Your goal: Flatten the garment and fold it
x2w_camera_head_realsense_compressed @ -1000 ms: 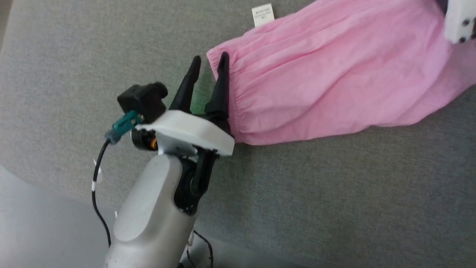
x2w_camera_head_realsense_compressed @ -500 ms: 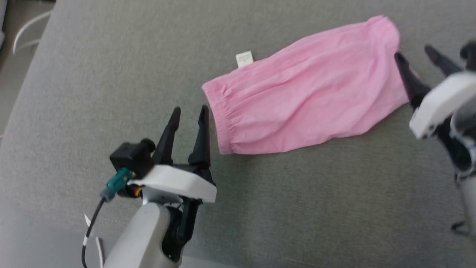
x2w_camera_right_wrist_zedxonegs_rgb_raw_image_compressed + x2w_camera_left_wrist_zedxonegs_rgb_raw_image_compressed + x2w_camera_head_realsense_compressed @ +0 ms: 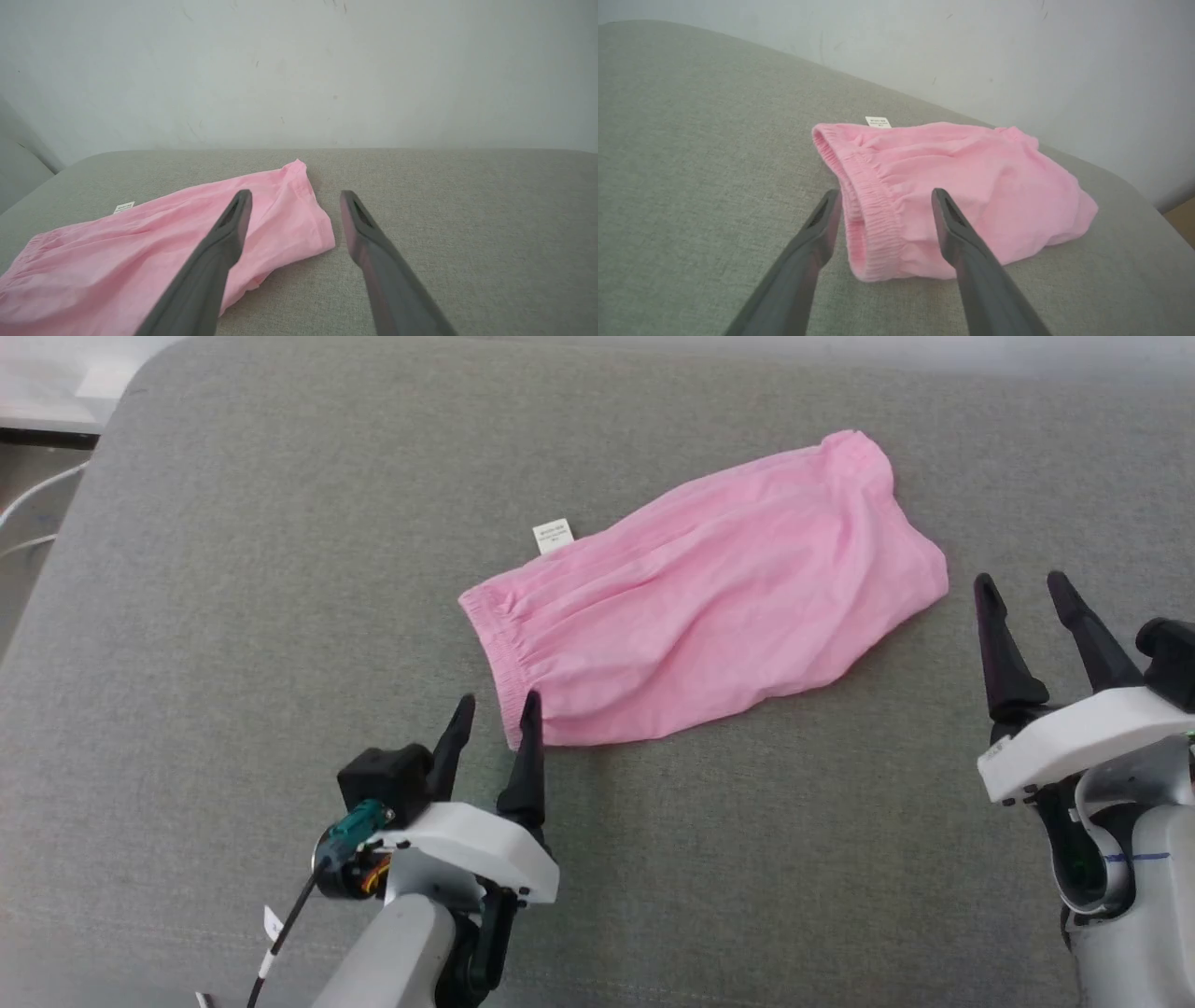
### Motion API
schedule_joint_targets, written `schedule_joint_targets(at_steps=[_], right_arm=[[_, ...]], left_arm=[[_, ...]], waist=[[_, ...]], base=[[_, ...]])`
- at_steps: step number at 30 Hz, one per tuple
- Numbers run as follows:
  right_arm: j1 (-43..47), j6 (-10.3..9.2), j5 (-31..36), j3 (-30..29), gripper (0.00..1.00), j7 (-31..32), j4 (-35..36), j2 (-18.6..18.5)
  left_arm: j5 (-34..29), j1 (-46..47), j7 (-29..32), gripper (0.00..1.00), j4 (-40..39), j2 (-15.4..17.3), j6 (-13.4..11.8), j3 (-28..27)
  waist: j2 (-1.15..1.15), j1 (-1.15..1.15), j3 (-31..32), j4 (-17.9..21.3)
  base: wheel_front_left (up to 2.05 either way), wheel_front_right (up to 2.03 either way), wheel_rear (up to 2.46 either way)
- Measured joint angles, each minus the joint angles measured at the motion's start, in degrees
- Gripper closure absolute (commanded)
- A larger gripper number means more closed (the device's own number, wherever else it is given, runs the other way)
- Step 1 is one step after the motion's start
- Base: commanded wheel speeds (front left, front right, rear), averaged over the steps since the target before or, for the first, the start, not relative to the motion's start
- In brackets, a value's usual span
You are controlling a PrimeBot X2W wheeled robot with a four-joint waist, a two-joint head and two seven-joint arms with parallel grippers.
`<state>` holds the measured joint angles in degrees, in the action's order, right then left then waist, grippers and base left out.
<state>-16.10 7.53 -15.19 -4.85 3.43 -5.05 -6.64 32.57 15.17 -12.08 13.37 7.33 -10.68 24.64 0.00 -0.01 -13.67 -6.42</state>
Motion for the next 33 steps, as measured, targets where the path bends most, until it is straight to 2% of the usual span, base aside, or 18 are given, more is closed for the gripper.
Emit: schedule_joint_targets(at_steps=[8, 15, 16, 17, 18, 25, 29, 33], right_arm=[[0.16, 0.00, 2.56, 0.54, 0.00, -1.66, 2.82, 2.36], [0.24, 0.00, 3.48, 1.42, 0.00, -1.36, 3.65, 3.07], [0.24, 0.01, 3.75, 1.40, 0.00, -1.25, 3.64, 3.09], [0.24, 0.01, 3.99, 1.36, 0.00, -0.96, 3.59, 3.09], [0.24, 0.00, 4.21, 1.31, 0.00, -0.94, 3.52, 3.10], [-2.29, 0.01, 5.86, 0.45, 0.00, -1.03, -0.91, 3.03], [-7.94, 0.01, 6.97, -0.92, 0.00, -0.79, -7.57, 2.81], [-14.93, 0.00, 8.13, -3.22, 0.00, 3.04, -16.47, 2.70]], left_arm=[[0.46, 3.18, 2.07, 0.00, 9.96, -1.47, -4.07, -1.49], [1.24, 6.60, 6.89, 0.00, 15.17, -1.76, -4.04, -0.08], [1.67, 6.94, 7.30, 0.03, 15.26, -1.74, -3.97, 0.01], [1.93, 7.27, 7.61, 0.41, 15.28, -1.70, -3.89, 0.05], [2.21, 7.55, 7.83, 1.00, 15.28, -1.67, -3.44, 0.18], [2.99, 8.29, 8.60, 1.00, 14.49, -1.96, -1.45, 1.26], [2.97, 8.47, 8.53, 1.00, 13.65, -2.29, -1.35, 1.98], [2.96, 8.96, 8.50, 1.00, 13.15, -2.64, -0.96, 2.77]], waist=[[0.00, 0.01, -1.46, 1.56], [0.00, 0.00, -3.06, 2.74], [0.00, 0.00, -3.26, 2.82], [0.00, 0.00, -3.46, 2.86], [0.00, 0.00, -3.66, 2.86], [0.00, 0.01, -4.49, 1.63], [0.00, 0.01, -5.00, 0.52], [0.00, 0.01, -5.71, -0.73]], base=[[0.00, 0.00, 0.00], [0.00, 0.00, 0.00], [0.00, 0.00, 0.00], [0.00, 0.00, 0.00], [0.00, 0.00, 0.00], [0.00, 0.00, 0.00], [0.00, 0.00, 0.00], [0.00, 0.00, 0.00]])
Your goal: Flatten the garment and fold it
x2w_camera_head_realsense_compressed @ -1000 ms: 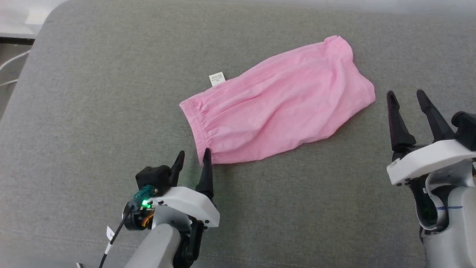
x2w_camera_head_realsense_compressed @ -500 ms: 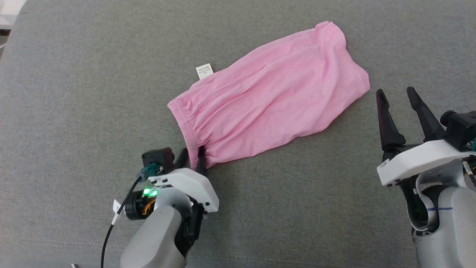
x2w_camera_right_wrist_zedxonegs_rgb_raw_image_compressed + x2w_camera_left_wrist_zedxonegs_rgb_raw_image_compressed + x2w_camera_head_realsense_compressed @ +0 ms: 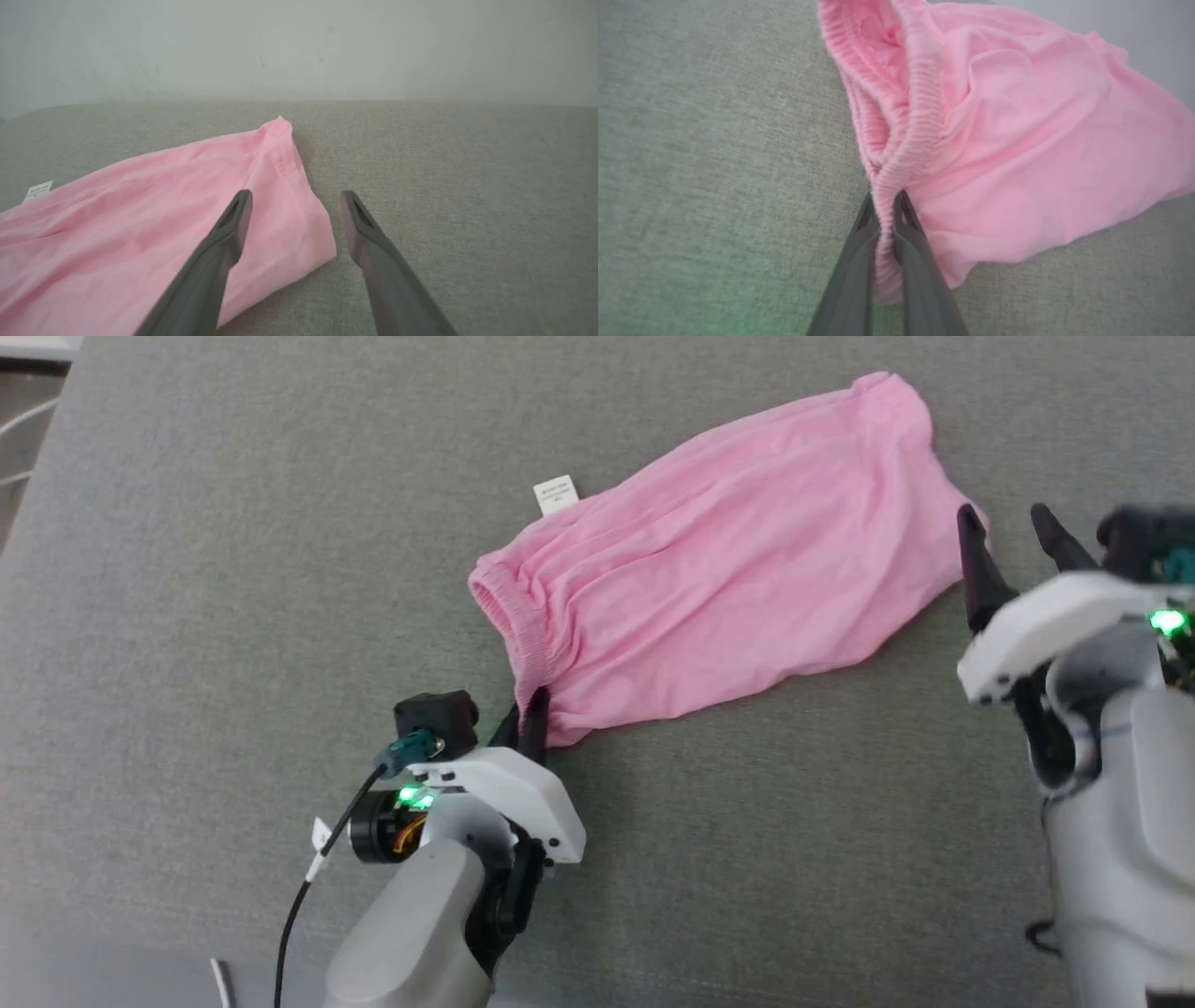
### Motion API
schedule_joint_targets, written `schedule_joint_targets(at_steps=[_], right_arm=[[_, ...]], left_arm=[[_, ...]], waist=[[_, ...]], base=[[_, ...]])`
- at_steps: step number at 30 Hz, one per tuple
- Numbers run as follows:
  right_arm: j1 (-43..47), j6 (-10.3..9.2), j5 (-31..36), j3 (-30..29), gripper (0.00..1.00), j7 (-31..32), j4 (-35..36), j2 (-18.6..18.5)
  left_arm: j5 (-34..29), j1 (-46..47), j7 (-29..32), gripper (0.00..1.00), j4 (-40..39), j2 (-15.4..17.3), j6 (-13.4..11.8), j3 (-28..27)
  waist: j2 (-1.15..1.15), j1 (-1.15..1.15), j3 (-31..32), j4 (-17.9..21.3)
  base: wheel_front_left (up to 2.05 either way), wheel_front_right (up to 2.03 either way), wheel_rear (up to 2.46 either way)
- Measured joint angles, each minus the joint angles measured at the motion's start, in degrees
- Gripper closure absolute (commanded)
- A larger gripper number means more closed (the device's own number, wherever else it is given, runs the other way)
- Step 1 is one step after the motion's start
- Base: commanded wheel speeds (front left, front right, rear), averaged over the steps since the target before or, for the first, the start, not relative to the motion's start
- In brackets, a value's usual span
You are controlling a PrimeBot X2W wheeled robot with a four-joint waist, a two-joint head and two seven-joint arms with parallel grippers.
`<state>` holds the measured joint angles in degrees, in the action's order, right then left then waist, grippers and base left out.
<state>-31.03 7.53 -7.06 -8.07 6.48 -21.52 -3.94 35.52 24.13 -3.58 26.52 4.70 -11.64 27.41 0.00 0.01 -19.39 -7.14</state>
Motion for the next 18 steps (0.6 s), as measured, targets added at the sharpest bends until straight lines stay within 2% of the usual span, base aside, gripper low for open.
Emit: schedule_joint_targets(at_steps=[7, 12, 13, 14, 16, 17, 18], right_arm=[[-10.90, 0.01, 3.10, -5.01, 0.00, 10.93, -13.96, -0.43], [-14.60, 0.01, 5.34, -6.48, 0.00, 16.29, -18.24, -0.75], [-15.45, 0.00, 5.75, -6.58, 0.11, 17.57, -18.78, -0.89], [-16.81, 0.00, 6.13, -6.68, 0.59, 19.86, -19.34, -1.10], [-17.17, 0.00, 6.36, -6.59, 0.84, 20.72, -19.37, -1.25], [-17.35, 0.00, 6.62, -6.42, 1.00, 21.18, -19.30, -1.34], [-17.40, 0.00, 6.60, -6.24, 1.00, 21.29, -19.19, -1.40]], left_arm=[[-0.16, 0.75, -0.94, 1.00, -1.22, -0.64, 0.08, 1.48], [-0.15, 1.60, -1.37, 1.00, -1.59, -0.93, 0.15, 2.26], [-0.14, 1.85, -1.51, 1.00, -1.60, -1.02, 0.42, 2.44], [-0.03, 2.13, -1.59, 1.00, -1.56, -1.21, 0.47, 2.69], [0.04, 2.18, -1.81, 1.00, -1.56, -1.32, 0.47, 2.76], [0.05, 2.21, -2.02, 1.00, -1.55, -1.38, 0.47, 2.82], [0.14, 2.24, -2.12, 1.00, -1.53, -1.43, 0.47, 2.85]], waist=[[0.00, 0.00, -1.94, -2.20], [0.00, 0.00, -3.26, -3.37], [0.00, 0.00, -3.52, -3.67], [0.00, 0.00, -3.94, -4.15], [0.00, 0.00, -4.10, -4.33], [0.00, 0.00, -4.22, -4.43], [0.00, 0.00, -4.25, -4.45]], base=[[0.00, 0.00, 0.00], [0.00, 0.00, 0.00], [0.00, 0.00, 0.00], [0.00, 0.00, 0.00], [0.00, 0.00, 0.00], [0.00, 0.00, 0.00], [0.00, 0.00, 0.00]])
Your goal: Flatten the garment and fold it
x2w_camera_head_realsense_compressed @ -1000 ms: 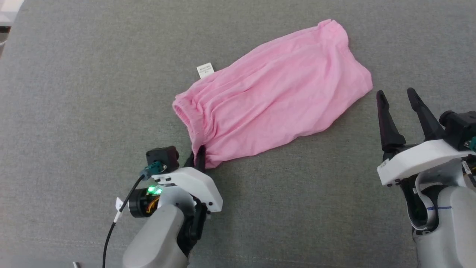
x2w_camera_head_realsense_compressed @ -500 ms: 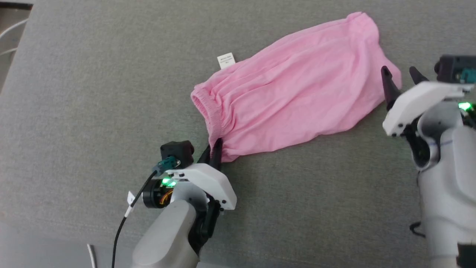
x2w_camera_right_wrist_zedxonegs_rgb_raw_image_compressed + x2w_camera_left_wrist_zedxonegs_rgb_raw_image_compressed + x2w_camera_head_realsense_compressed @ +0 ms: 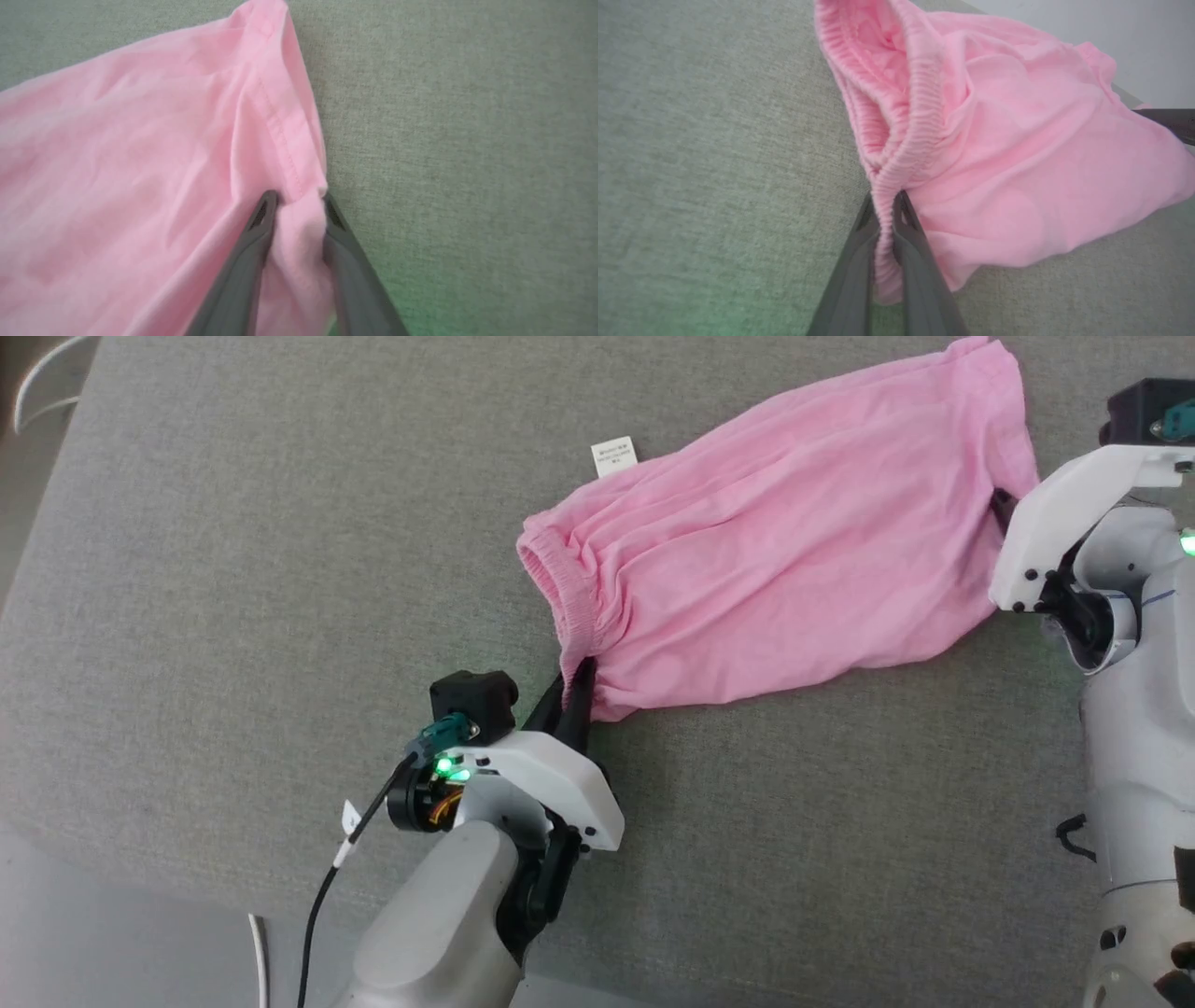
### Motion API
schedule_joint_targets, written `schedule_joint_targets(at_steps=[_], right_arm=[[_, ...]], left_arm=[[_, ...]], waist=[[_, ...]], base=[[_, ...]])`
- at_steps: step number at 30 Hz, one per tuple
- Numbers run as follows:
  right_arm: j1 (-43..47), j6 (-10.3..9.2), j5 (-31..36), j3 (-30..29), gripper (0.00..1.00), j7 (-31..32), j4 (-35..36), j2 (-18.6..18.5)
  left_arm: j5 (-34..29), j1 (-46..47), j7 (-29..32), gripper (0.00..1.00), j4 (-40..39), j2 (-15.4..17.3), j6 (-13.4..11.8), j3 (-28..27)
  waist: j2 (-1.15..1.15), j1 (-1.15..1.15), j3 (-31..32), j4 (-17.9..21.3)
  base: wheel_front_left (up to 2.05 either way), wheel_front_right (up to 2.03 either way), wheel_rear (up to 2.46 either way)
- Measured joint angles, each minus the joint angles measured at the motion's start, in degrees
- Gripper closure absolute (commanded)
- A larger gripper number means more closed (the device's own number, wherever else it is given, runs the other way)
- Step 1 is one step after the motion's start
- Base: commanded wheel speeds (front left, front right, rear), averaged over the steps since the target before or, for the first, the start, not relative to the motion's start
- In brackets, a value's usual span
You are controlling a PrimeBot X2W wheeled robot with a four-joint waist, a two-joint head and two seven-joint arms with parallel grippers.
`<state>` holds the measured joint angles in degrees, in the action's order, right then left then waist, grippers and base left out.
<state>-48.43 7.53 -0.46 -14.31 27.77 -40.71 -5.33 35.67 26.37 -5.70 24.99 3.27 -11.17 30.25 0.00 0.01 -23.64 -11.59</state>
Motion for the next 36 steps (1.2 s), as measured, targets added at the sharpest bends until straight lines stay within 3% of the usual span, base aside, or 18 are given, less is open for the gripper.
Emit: schedule_joint_targets(at_steps=[10, 17, 25, 30, 36], right_arm=[[6.69, 0.01, -3.68, 4.34, 1.00, -3.75, 5.36, -0.23], [18.76, 0.01, -8.84, 6.71, 1.00, -5.49, 19.17, -0.44], [33.26, 0.01, -11.15, 5.28, 1.00, -1.42, 34.65, 1.46], [37.63, 0.01, -11.03, 3.68, 1.00, -0.64, 34.92, 2.18], [38.20, 0.01, -9.84, 3.02, 1.00, -1.96, 27.98, 2.35]], left_arm=[[0.29, -0.27, -0.18, 1.00, 1.05, 1.58, 0.02, 0.05], [1.12, -3.93, 0.82, 1.00, -0.38, 4.49, -0.57, -0.63], [1.75, -7.69, 4.35, 1.00, -5.66, 7.91, -1.92, -0.79], [2.26, -8.98, 7.36, 1.00, -7.44, 9.03, -2.53, -0.14], [2.48, -10.07, 10.57, 1.00, -7.60, 9.26, -3.08, 1.33]], waist=[[0.00, 0.00, 2.64, 1.96], [0.00, -0.01, 6.57, 4.31], [0.00, -0.02, 10.10, 7.92], [0.00, -0.02, 11.03, 9.73], [0.00, 0.00, 10.85, 10.18]], base=[[0.00, 0.00, 0.00], [0.00, 0.00, 0.00], [0.00, 0.00, 0.00], [0.00, 0.00, 0.00], [0.00, 0.00, 0.00]])
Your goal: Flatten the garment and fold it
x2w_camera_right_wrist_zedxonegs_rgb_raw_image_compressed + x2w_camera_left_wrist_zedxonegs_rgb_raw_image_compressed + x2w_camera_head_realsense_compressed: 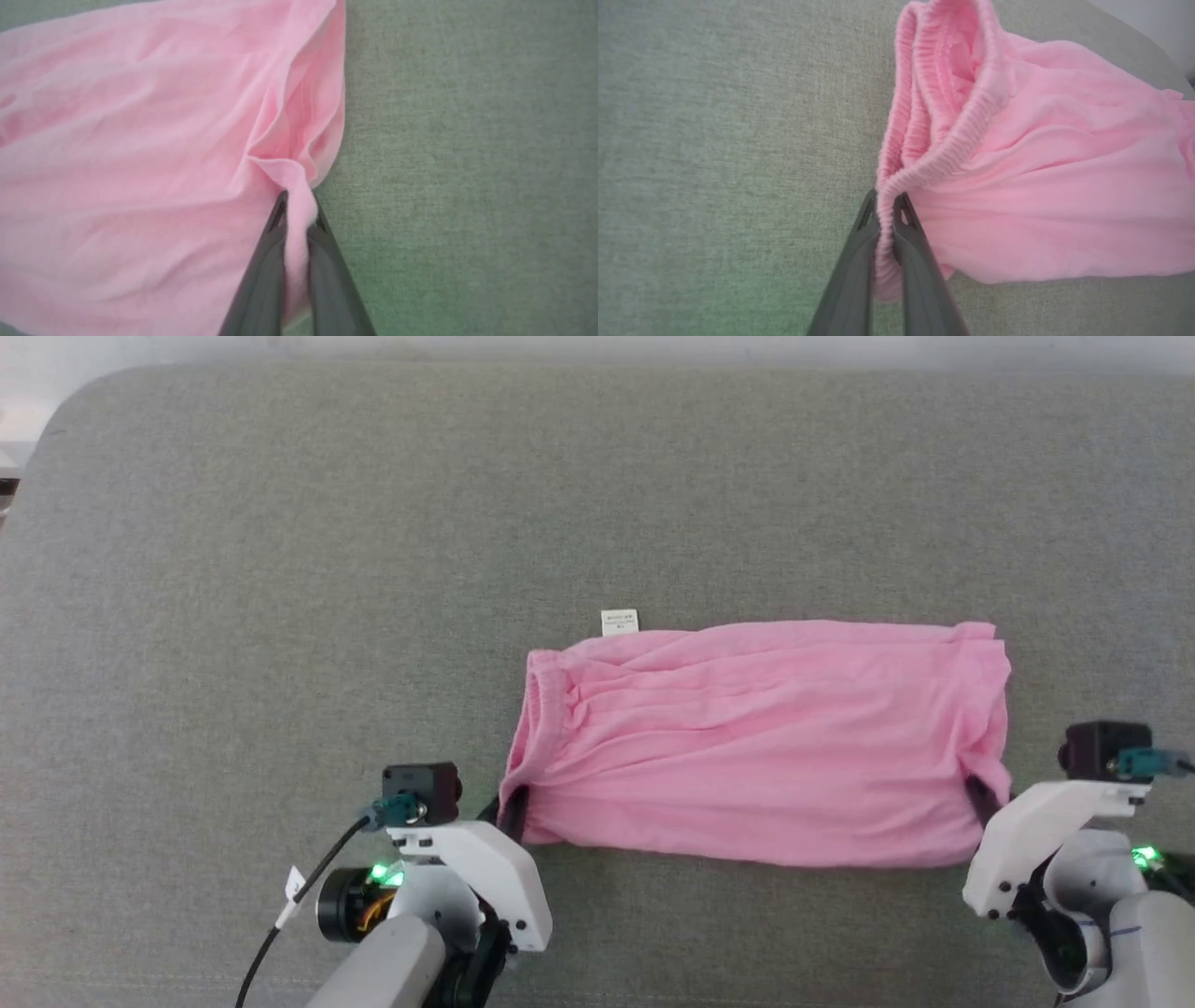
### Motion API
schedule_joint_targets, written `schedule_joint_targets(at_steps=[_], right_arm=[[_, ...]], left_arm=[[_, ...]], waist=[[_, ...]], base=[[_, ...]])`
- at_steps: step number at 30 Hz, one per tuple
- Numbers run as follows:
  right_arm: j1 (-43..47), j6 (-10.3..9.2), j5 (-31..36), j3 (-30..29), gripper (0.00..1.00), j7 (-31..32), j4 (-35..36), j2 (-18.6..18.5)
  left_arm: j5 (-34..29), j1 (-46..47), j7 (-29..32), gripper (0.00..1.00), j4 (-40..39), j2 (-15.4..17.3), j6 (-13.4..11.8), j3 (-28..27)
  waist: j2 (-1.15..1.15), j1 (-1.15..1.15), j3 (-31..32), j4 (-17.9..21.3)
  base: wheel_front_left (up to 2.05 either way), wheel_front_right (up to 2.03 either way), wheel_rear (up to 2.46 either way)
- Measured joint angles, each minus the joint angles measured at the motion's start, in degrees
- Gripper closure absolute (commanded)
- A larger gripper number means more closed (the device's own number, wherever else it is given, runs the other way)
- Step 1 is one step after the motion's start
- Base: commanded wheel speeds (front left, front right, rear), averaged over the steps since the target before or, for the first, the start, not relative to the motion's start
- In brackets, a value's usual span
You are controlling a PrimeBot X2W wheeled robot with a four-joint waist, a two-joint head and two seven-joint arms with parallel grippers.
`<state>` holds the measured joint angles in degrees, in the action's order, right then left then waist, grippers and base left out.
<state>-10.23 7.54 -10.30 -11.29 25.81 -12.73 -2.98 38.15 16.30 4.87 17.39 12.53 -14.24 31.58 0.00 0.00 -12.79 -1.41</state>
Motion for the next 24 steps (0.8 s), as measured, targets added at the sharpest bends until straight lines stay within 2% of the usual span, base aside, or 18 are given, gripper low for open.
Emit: schedule_joint_targets(at_steps=[3, 4, 5, 6, 13, 19, 24], right_arm=[[-0.10, 0.01, -0.12, -0.13, 1.00, -0.66, -2.79, 0.02], [-0.25, 0.01, -0.24, -0.15, 0.69, -0.86, -3.18, 0.02], [-0.36, 0.01, -0.65, -0.23, 0.00, -1.23, -3.54, 0.00], [-0.35, 0.01, -1.02, -0.32, 0.00, -1.60, -3.78, -0.01], [0.82, 0.00, -3.82, -0.90, 0.00, -6.81, -2.71, 0.01], [1.64, 0.00, -3.99, -1.99, 0.00, -12.38, 0.62, 0.00], [1.22, 0.00, -4.45, -1.92, 0.00, -15.32, 1.71, 0.01]], left_arm=[[0.48, -0.60, 0.71, 1.00, -0.02, 0.04, 0.00, 0.33], [0.91, -0.75, 0.73, 0.70, -0.09, -0.02, 0.01, 0.27], [1.29, -0.91, 0.62, 0.18, -0.26, -0.13, 0.03, 0.20], [1.47, -1.07, 0.40, 0.00, -0.42, -0.25, 0.07, 0.14], [1.94, -3.16, -4.85, 0.00, -2.70, -0.16, 0.73, -1.14], [-1.53, -3.32, -16.36, 0.00, -5.73, 1.70, 1.63, -3.67], [-6.28, -2.87, -19.51, 0.00, -6.30, 2.58, 2.22, -7.69]], waist=[[0.00, -0.01, 0.08, -0.07], [0.00, -0.01, 0.13, -0.11], [0.00, 0.00, 0.22, -0.15], [0.00, 0.00, 0.37, -0.21], [0.00, -0.01, 2.21, -0.23], [0.00, 0.00, 3.24, 0.07], [0.00, 0.00, 3.10, -0.23]], base=[[0.00, 0.00, 0.00], [0.00, 0.00, 0.00], [0.00, 0.00, 0.00], [0.00, 0.00, 0.00], [0.00, 0.00, 0.00], [0.00, 0.00, 0.00], [0.00, 0.00, 0.00]])
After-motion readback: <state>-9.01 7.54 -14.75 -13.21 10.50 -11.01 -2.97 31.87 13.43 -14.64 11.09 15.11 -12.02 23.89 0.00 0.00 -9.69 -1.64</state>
